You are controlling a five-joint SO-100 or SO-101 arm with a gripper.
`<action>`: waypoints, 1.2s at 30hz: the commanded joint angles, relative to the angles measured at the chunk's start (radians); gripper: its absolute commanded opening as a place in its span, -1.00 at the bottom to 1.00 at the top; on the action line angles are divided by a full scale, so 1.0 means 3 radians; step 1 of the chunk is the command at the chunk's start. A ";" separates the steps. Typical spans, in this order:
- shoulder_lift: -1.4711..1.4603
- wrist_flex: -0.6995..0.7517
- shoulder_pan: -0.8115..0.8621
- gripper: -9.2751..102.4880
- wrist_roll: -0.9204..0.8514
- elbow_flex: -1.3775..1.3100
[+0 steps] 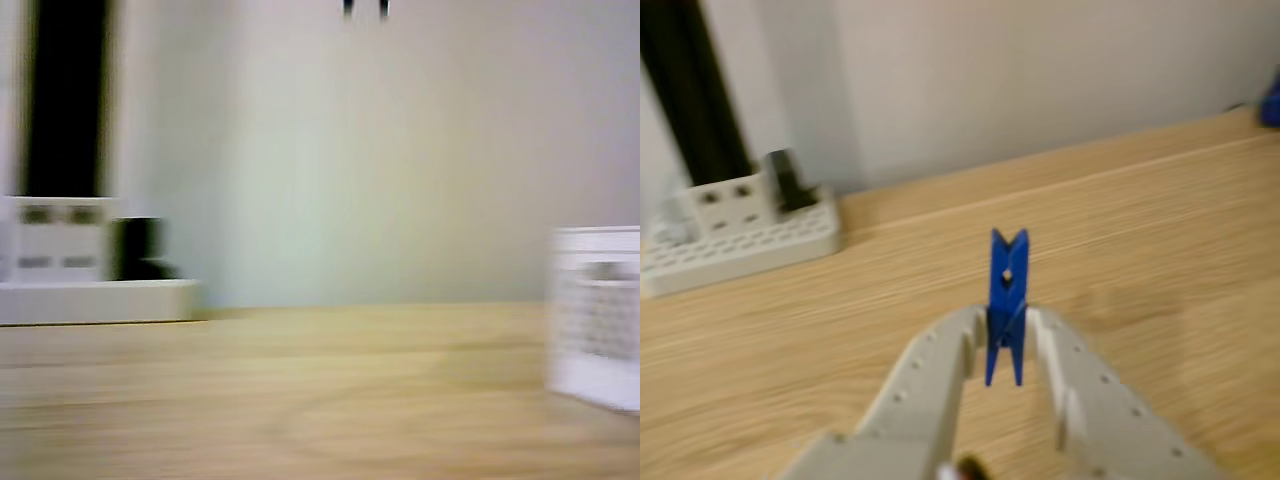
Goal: Grasp a peg and put it in the crate.
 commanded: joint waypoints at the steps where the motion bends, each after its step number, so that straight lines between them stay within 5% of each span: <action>1: -0.0189 -0.0573 0.0332 -0.84 -0.0026 0.0026; 36: -0.1125 -0.0762 0.0608 -0.74 -0.0020 -0.0005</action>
